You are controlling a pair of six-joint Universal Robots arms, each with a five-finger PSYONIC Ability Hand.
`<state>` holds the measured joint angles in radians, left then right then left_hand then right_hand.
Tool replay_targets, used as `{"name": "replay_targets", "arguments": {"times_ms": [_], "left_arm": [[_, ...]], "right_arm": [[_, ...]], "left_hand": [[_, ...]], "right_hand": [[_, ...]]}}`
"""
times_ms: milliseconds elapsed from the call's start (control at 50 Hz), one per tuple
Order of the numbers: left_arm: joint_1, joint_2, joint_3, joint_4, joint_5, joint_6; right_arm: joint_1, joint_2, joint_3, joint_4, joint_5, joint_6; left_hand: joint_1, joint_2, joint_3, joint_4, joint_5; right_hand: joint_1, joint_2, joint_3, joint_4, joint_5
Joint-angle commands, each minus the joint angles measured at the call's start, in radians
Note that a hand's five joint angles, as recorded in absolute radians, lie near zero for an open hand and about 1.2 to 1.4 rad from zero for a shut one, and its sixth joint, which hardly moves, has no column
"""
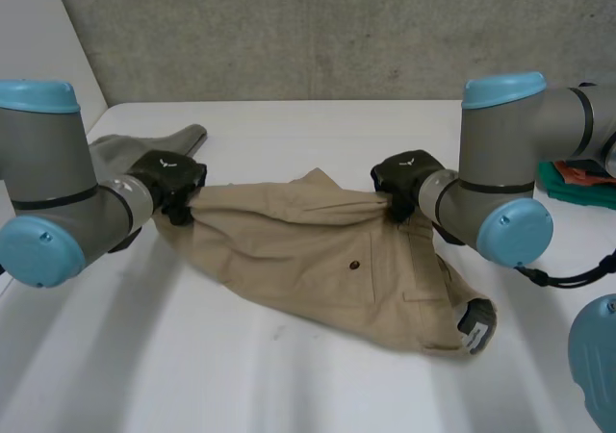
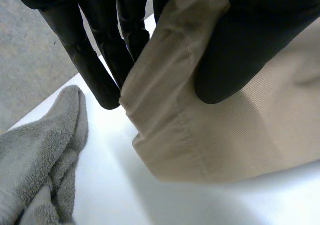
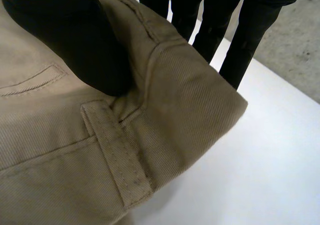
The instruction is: Fold the laundry.
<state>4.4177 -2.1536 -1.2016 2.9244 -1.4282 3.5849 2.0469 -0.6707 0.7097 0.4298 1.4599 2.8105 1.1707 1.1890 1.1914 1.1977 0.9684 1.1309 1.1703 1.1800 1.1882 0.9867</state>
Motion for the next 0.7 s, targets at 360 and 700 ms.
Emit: {"name": "replay_targets", "arguments": {"times_ms": [360, 700], "left_arm": [[-0.037, -0.02, 0.587, 0.552, -0.049, -0.308], [-0.043, -0.101, 0.012, 0.572, -0.051, -0.197]], "right_arm": [[0.035, -0.245, -0.018, -0.987, 0.074, 0.001], [0.013, -0.073, 0.27, -0.715, 0.079, -0.04]], "left_hand": [[0.226, 0.207, 0.205, 0.199, 0.253], [0.226, 0.207, 0.205, 0.199, 0.253]], "right_hand": [[0.265, 0.226, 0.216, 0.208, 0.235], [0.265, 0.226, 0.216, 0.208, 0.235]]}}
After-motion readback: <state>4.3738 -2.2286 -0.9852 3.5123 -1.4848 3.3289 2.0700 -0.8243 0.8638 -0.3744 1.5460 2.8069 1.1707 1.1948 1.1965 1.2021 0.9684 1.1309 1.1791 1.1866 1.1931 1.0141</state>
